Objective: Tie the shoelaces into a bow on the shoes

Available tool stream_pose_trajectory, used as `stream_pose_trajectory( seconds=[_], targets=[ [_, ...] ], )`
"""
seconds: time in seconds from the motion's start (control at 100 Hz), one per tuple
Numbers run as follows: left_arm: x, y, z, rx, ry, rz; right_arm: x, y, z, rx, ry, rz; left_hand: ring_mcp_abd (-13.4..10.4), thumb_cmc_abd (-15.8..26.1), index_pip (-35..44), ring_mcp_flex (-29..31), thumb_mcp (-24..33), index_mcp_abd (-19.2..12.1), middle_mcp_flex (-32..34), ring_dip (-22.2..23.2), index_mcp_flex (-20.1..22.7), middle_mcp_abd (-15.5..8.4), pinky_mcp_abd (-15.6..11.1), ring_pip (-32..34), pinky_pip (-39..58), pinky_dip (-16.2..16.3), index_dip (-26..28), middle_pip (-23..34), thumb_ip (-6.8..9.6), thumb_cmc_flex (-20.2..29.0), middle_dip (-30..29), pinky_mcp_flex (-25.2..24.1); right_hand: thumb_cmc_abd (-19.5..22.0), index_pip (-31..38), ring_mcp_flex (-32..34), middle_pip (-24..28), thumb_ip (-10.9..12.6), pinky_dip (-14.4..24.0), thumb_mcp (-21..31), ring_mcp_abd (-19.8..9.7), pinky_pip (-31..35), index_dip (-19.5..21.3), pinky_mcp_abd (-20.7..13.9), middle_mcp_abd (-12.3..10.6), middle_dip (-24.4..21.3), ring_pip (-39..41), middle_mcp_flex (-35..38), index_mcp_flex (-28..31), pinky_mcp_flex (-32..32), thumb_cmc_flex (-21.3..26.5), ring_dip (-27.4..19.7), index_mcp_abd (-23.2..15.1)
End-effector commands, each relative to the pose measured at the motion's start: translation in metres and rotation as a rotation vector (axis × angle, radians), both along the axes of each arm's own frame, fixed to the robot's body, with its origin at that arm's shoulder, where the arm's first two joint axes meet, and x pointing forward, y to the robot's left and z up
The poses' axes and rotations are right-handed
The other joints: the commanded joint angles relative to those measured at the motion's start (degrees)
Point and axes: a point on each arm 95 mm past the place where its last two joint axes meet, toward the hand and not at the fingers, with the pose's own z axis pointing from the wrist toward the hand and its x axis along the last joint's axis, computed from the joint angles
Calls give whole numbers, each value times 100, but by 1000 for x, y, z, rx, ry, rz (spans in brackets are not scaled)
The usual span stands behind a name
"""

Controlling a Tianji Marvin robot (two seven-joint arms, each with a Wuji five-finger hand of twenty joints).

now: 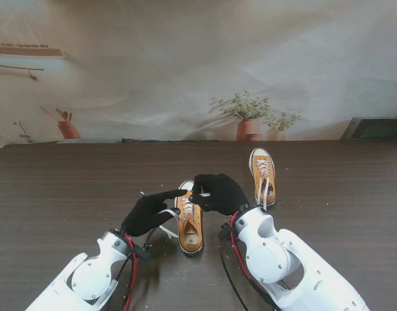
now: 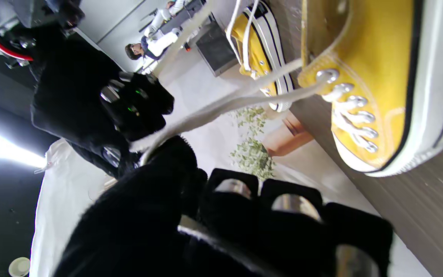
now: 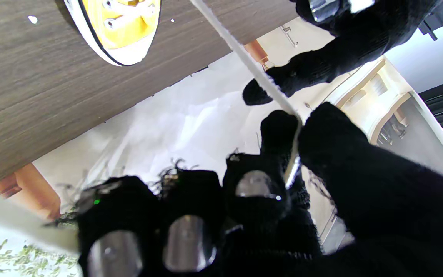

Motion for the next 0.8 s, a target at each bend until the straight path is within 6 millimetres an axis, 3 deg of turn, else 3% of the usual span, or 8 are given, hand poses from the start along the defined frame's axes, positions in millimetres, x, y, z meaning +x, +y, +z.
stream_pose_trajectory(
  seconds=[0.0, 0.22, 0.45, 0.56, 0.6, 0.63, 0.68, 0.79],
  targets=[
    [1, -7, 3, 1, 2, -38, 1, 4, 0, 2, 3, 16, 14, -178, -81, 154, 158, -188, 388, 97, -148, 461, -1322, 280, 1478, -111, -147, -192, -45, -148, 129, 224, -47, 82, 158, 236, -114, 115, 135, -68, 1649, -36, -47, -107, 102, 496, 344, 59, 219, 17, 57, -250],
    [2, -21, 2, 0, 31, -77, 0, 12, -3, -3, 0, 39, 16, -253, -53, 157, 256, 124, 402, 99, -75, 498, -1313, 270, 1478, -141, -139, -251, -114, -227, 114, 223, -43, 86, 158, 231, -117, 115, 143, -72, 1649, -37, -47, -114, 111, 494, 344, 60, 219, 13, 51, -252],
    [3, -33, -2, 6, 75, -86, -2, 19, -4, 10, 2, 51, 15, -78, 302, 157, 205, 285, 343, 103, 483, 450, -1332, 265, 1478, -240, 22, -198, -182, -221, 149, 220, -35, 88, 159, 223, -121, 107, 143, -72, 1649, -37, -45, -111, 123, 490, 348, 54, 217, 7, 42, -254],
    [4, -41, -5, 9, 88, -78, -2, 21, -3, 18, 4, 54, 0, -31, 1438, 158, -438, 98, 285, 99, 472, 420, -1341, 247, 1478, -284, 773, -146, -257, 207, 185, 221, -42, 86, 159, 221, -124, 103, 134, -79, 1649, -39, -44, -111, 128, 489, 349, 47, 216, -1, 38, -271],
    [4, -44, -6, 5, 93, -66, -3, 22, -3, 23, 7, 58, 0, 25, 2273, 158, -1125, -19, 282, 100, 452, 416, -1328, 246, 1478, -288, 915, -145, -118, 611, 189, 220, -41, 82, 160, 217, -122, 101, 135, -93, 1649, -41, -43, -121, 130, 489, 344, 38, 216, -2, 37, -289],
    [5, -47, -7, -2, 94, -50, -3, 22, -4, 31, 11, 62, -2, 79, 3043, 158, -1333, -110, 279, 99, 481, 410, -1323, 246, 1478, -282, 954, -140, -76, 724, 196, 221, -41, 75, 160, 216, -123, 100, 130, -99, 1649, -45, -43, -124, 131, 490, 344, 28, 216, -6, 36, -300],
    [5, -51, -7, -10, 95, -28, -4, 23, -4, 39, 15, 65, -11, 194, 4005, 159, -1454, -205, 271, 98, 510, 393, -1309, 242, 1478, -277, 1230, -135, -103, 751, 204, 221, -106, 55, 161, 213, -116, 97, 146, -118, 1649, -65, -43, -128, 136, 496, 344, 12, 216, -1, 38, -334],
    [6, -55, -7, -3, 94, 3, -5, 21, -5, 39, -6, 54, -51, 254, 4637, 160, -1559, -101, 257, 89, 420, 366, -1305, 221, 1478, -280, 1439, -140, -134, 776, 214, 221, -252, -237, 164, 188, -102, 112, 240, -224, 1649, -318, -149, -183, 139, 509, 369, -309, 235, 58, 50, -379]
  ],
)
